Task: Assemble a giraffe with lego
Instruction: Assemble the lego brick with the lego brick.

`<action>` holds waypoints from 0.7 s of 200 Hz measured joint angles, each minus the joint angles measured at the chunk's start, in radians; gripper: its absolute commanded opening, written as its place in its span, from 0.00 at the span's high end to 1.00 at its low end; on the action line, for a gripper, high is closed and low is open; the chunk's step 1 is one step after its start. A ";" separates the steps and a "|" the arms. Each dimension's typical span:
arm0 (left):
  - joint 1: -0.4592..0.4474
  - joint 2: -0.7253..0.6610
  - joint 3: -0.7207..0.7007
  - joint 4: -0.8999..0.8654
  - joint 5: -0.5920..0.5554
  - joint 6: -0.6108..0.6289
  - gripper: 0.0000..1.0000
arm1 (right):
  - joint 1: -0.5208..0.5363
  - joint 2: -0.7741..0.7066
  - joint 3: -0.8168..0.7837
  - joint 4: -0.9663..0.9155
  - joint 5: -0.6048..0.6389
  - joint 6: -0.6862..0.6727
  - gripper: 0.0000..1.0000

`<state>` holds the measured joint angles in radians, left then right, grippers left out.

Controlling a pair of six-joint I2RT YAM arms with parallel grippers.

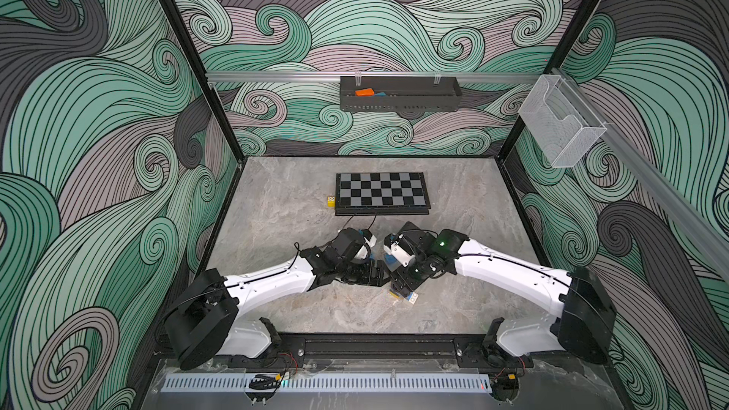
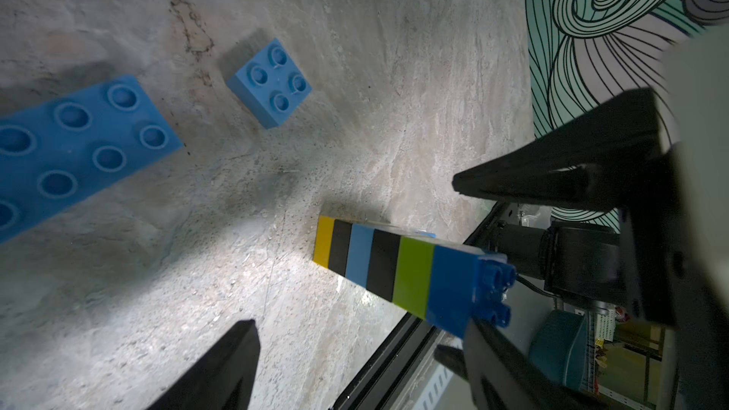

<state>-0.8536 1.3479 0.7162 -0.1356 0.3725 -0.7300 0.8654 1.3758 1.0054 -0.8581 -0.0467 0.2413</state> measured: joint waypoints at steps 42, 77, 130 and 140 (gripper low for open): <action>0.000 0.018 0.030 -0.029 -0.003 0.019 0.15 | -0.066 -0.157 -0.063 0.002 -0.047 0.076 0.17; 0.000 0.025 0.043 -0.046 -0.005 0.033 0.15 | -0.130 -0.238 -0.093 0.011 -0.058 0.143 0.18; 0.000 0.025 0.043 -0.051 -0.005 0.042 0.15 | -0.160 -0.192 -0.131 0.053 -0.067 0.170 0.18; 0.000 0.026 0.043 -0.068 -0.010 0.043 0.16 | -0.161 -0.184 -0.134 0.069 -0.079 0.169 0.18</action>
<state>-0.8536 1.3739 0.7589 -0.2039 0.3622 -0.6872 0.7044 1.1919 0.8711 -0.7891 -0.1257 0.4107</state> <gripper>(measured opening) 0.848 0.823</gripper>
